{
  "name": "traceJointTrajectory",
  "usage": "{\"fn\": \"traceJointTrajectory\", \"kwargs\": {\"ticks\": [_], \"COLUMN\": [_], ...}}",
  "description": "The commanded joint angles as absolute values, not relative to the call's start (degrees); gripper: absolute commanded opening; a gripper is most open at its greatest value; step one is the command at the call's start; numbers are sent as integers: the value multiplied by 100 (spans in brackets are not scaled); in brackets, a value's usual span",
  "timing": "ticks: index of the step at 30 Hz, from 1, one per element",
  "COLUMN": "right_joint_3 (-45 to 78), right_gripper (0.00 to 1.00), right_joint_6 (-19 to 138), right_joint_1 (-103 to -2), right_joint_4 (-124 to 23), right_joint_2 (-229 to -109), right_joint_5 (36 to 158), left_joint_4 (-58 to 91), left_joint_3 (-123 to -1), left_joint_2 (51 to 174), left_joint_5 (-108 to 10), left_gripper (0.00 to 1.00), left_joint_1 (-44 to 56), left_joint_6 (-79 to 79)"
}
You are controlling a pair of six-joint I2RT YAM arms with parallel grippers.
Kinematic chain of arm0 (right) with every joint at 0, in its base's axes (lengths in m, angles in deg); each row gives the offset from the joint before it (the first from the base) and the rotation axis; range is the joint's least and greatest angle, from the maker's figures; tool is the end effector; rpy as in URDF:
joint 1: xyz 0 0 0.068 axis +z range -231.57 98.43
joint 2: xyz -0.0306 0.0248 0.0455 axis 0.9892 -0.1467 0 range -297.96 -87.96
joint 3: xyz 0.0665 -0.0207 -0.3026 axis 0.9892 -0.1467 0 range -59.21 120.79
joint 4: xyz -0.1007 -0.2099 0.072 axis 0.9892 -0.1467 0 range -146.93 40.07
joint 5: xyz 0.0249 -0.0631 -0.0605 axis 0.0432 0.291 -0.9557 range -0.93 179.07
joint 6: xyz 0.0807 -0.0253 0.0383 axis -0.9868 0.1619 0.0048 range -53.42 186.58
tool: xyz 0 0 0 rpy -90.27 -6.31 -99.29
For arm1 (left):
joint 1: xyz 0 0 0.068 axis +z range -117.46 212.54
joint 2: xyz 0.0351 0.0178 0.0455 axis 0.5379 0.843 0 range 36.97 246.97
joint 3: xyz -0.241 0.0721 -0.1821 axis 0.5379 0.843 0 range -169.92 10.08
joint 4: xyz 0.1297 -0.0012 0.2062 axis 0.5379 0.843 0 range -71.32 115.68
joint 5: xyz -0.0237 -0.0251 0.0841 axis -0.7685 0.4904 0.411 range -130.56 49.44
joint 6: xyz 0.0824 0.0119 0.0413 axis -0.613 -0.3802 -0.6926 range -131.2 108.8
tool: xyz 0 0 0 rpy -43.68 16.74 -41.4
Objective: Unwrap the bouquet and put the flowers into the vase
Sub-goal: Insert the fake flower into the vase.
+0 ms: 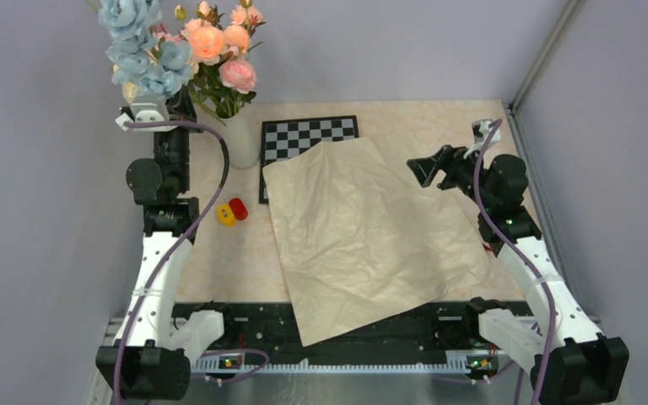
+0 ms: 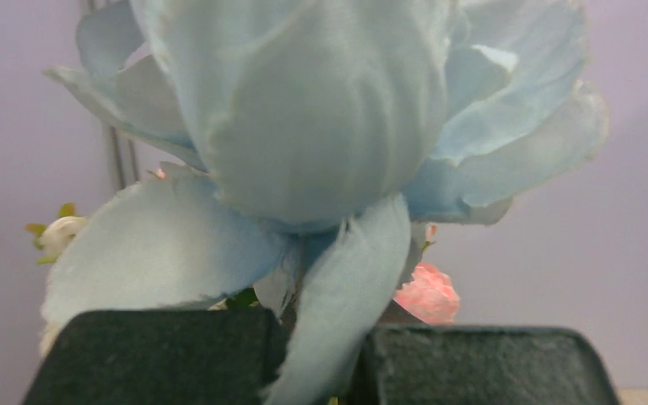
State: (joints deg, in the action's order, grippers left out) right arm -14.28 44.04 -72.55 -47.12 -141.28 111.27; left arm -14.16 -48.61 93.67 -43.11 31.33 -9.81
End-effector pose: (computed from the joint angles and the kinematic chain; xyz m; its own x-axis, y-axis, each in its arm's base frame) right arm 0.2143 0.0660 0.3681 -0.2865 0.3140 -0.9052 -0.4401 0.7961 0.4154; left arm 0.2066 -0.0083 0.5244 0.5696 -0.0362 -0.8212 0.0714 0.9974 0.0055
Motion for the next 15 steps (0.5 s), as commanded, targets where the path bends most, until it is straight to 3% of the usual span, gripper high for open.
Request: {"fn": "traceJointTrajectory", "kwargs": {"ticks": [1, 15], "right_joint_3": [-1428, -1344], "right_gripper": [86, 86], "right_joint_6": [4239, 4079], "right_joint_1": [-7345, -7420], "right_joint_4": [-4331, -4185], "right_joint_2": [-14018, -13905], "right_joint_5": [11260, 11268], "left_joint_4": [-2555, -3849], "left_joint_3": [-4565, -4314], "left_joint_2": [9343, 10170], "left_joint_5": [-3615, -3533], "left_gripper": [0, 0], "left_joint_1": [3405, 3702], "left_joint_6": [-1067, -335]}}
